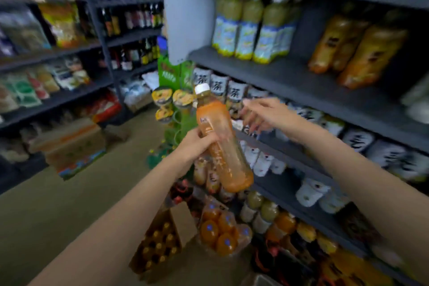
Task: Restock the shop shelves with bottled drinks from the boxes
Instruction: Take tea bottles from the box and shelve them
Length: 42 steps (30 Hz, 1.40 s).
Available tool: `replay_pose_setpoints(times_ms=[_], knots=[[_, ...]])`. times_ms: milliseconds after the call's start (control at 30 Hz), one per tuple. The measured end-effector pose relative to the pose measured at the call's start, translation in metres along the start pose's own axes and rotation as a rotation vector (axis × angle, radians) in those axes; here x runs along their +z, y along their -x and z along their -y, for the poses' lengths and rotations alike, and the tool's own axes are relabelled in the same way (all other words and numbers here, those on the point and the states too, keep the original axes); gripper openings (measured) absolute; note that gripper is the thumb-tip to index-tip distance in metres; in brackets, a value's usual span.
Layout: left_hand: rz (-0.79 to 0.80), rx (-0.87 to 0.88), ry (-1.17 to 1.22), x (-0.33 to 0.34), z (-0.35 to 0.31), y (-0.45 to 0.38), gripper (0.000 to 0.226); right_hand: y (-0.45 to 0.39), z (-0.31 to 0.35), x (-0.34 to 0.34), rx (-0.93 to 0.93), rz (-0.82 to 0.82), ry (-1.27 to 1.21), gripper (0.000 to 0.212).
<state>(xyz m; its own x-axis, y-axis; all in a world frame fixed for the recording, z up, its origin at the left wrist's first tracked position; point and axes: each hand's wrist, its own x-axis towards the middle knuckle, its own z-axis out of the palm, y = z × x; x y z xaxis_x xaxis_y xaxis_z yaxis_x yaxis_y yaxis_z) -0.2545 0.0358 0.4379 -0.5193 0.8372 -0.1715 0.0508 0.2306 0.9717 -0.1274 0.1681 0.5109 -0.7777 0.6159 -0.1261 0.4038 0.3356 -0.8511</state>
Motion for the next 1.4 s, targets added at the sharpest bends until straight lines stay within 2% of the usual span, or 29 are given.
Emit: replay_pose_setpoints(times_ms=[100,167,300,400,467,600,700,833,967,1100,1233,1400], knots=[[0.079,0.100,0.026,0.040,-0.054,0.001,0.019,0.057,-0.013,-0.053,0.053,0.087,-0.019,0.028],[0.124,0.180,-0.030,0.074,-0.087,-0.001,0.025,0.090,-0.020,-0.076,0.043,0.066,0.025,0.035],[0.189,0.385,-0.178,0.173,-0.146,0.007,0.035,0.137,-0.051,-0.120,0.012,-0.272,0.224,0.062],[0.249,0.549,-0.283,0.266,-0.175,0.019,0.052,0.177,-0.088,-0.172,-0.010,-0.593,0.153,0.064],[0.344,0.647,-0.266,0.328,-0.190,0.029,0.056,0.210,-0.114,-0.216,-0.055,-0.754,0.181,0.063],[0.487,0.712,-0.253,0.451,-0.213,0.049,0.074,0.281,-0.173,-0.318,-0.064,-0.933,0.343,0.052],[0.511,0.707,-0.416,0.534,-0.212,0.058,0.069,0.333,-0.225,-0.389,0.095,-1.016,0.447,0.052],[0.454,0.688,-0.606,0.600,-0.203,0.054,0.052,0.373,-0.285,-0.452,0.279,-1.030,0.459,0.053],[0.417,0.567,-0.714,0.641,-0.198,0.035,0.054,0.368,-0.313,-0.479,0.281,-1.082,0.401,0.056],[0.422,0.489,-0.672,0.669,-0.194,0.025,0.059,0.353,-0.309,-0.491,0.411,-1.005,0.573,0.069],[0.365,0.528,-0.637,0.686,-0.194,0.016,0.053,0.349,-0.312,-0.486,0.435,-1.000,0.804,0.060],[0.319,0.586,-0.601,0.687,-0.185,0.012,0.050,0.336,-0.313,-0.480,0.507,-0.986,0.759,0.061]])
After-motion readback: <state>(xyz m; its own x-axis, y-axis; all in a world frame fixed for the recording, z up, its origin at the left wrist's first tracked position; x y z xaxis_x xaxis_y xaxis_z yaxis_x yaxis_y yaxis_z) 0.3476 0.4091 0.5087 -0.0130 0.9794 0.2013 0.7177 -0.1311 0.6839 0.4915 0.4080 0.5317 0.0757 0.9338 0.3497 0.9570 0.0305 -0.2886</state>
